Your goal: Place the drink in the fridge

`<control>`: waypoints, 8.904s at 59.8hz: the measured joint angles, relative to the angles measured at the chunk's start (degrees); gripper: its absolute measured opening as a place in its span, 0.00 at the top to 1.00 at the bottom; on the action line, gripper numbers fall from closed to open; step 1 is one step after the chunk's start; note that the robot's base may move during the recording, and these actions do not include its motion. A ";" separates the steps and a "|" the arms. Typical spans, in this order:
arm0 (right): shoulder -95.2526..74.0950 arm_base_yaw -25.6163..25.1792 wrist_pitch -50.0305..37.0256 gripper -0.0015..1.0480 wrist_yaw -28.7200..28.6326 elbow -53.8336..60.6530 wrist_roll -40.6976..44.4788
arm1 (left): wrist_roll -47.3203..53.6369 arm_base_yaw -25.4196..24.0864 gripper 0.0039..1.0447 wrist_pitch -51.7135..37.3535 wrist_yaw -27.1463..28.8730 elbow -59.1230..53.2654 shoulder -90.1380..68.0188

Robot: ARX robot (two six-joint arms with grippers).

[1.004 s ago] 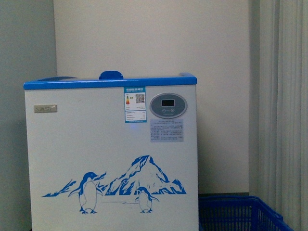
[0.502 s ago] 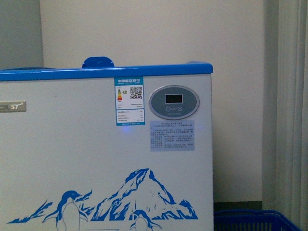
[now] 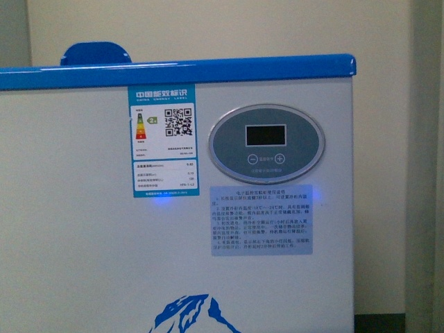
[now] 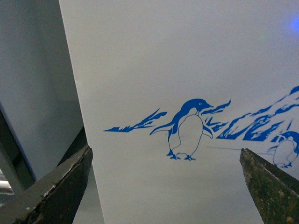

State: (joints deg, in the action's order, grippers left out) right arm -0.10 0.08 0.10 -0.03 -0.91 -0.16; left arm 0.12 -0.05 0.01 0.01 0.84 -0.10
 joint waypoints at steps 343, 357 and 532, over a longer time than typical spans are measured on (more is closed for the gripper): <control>-17.03 3.17 -13.90 0.62 15.50 -18.80 -1.95 | 0.00 0.00 0.08 0.00 0.00 0.00 0.00; -17.09 3.17 -13.90 0.62 15.52 -18.80 -1.95 | -0.02 0.00 0.08 0.00 0.00 0.00 0.00; -17.09 3.21 -13.90 0.62 15.54 -18.73 -1.90 | 58.77 -7.96 0.08 -14.45 -49.18 38.49 -86.20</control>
State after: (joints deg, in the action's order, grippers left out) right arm -17.19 3.29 -13.80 15.51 -19.64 -2.07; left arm 58.89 -8.01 -14.44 -49.17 39.33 -86.30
